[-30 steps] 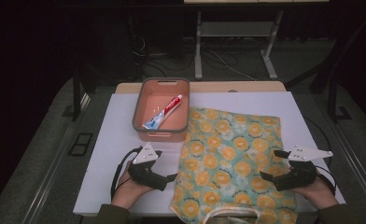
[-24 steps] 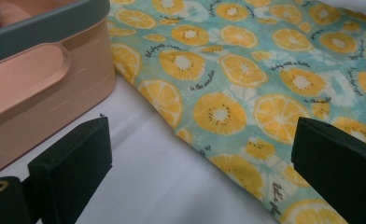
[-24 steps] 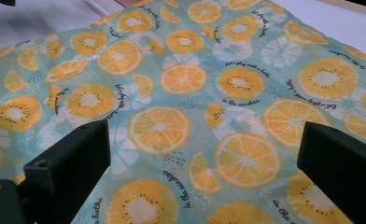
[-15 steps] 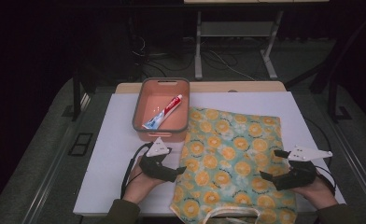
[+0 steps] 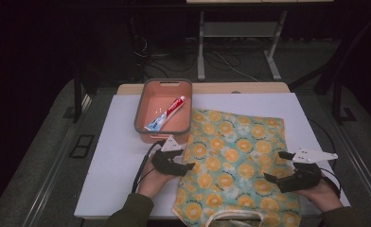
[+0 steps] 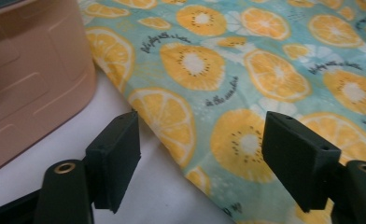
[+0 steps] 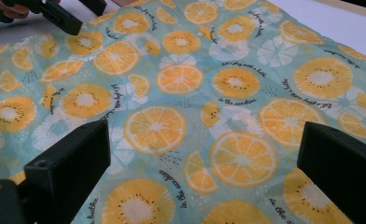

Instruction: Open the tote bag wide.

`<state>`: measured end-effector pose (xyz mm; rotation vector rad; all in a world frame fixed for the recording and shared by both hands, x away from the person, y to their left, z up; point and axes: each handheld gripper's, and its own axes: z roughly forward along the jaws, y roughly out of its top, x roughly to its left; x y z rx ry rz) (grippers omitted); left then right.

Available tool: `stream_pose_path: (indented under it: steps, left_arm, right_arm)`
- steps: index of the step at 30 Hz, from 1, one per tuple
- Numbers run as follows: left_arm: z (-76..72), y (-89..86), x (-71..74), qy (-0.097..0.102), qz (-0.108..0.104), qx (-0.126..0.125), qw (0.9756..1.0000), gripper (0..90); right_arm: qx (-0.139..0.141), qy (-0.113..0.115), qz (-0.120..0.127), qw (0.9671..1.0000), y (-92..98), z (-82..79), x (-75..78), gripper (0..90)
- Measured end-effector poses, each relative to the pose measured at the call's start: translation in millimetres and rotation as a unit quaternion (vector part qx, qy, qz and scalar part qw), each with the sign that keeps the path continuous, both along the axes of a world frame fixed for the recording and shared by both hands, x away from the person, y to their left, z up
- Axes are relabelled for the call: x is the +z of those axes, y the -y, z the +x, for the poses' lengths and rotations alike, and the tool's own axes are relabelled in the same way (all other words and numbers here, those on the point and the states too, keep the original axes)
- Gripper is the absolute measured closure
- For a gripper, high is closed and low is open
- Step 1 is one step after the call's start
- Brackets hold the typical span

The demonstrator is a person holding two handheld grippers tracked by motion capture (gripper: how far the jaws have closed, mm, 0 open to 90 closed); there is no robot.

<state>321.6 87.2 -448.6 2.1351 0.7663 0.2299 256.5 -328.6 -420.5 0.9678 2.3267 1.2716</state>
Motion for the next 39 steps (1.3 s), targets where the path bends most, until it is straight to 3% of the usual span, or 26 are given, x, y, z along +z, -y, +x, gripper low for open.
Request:
stream_pose_path:
  steps: [6,8,13,17,19,24,25,28,31,35,37,39]
  left_arm:
    - [3.9,6.2,-4.5,-0.010,0.018,0.003,0.9998,37.5]
    - [3.0,8.0,-4.8,-0.004,0.028,0.002,0.9996,40.6]
    - [1.5,8.9,-3.6,0.007,0.042,-0.003,0.9991,62.3]
    - [0.8,9.7,-2.5,0.003,0.042,-0.010,0.9991,82.6]
    - [1.4,11.8,-1.2,0.005,0.046,-0.012,0.9988,87.8]
    - [8.2,20.0,1.2,0.006,0.041,-0.009,0.9991,89.0]
    - [13.1,27.8,2.6,0.011,0.050,-0.014,0.9986,89.0]
    - [19.3,36.0,3.3,0.017,0.052,-0.015,0.9984,89.1]
    - [34.6,50.5,2.4,0.018,0.041,-0.014,0.9989,89.1]
    - [41.9,60.3,0.3,0.019,0.033,-0.012,0.9992,88.5]
    - [41.9,60.8,0.3,0.020,0.030,-0.012,0.9993,82.2]
    - [39.2,59.5,3.6,0.020,0.033,-0.008,0.9992,65.6]
  right_arm:
    - [0.000,0.000,0.001,1.0000,0.0,0.0,0.1,2.5]
    - [-0.001,0.001,0.002,1.0000,0.3,0.2,0.2,2.5]
    - [0.000,0.002,0.002,1.0000,0.2,0.2,0.2,2.5]
    - [0.000,0.002,0.001,1.0000,0.2,-0.1,0.3,2.5]
    - [0.000,0.002,0.001,1.0000,0.2,0.0,0.3,2.5]
    - [0.000,0.003,0.001,1.0000,0.2,0.1,0.2,2.5]
    - [0.000,0.003,0.001,1.0000,0.3,0.2,0.2,2.5]
    - [-0.001,0.003,0.002,1.0000,0.8,-0.1,0.4,2.5]
    - [-0.003,0.002,0.003,1.0000,1.5,-0.2,0.6,2.5]
    - [-0.004,0.003,0.006,1.0000,2.5,-0.1,0.6,2.5]
    - [-0.005,0.003,0.006,1.0000,3.1,-0.1,0.6,2.5]
    - [-0.005,0.002,0.006,1.0000,3.2,0.0,0.7,2.5]
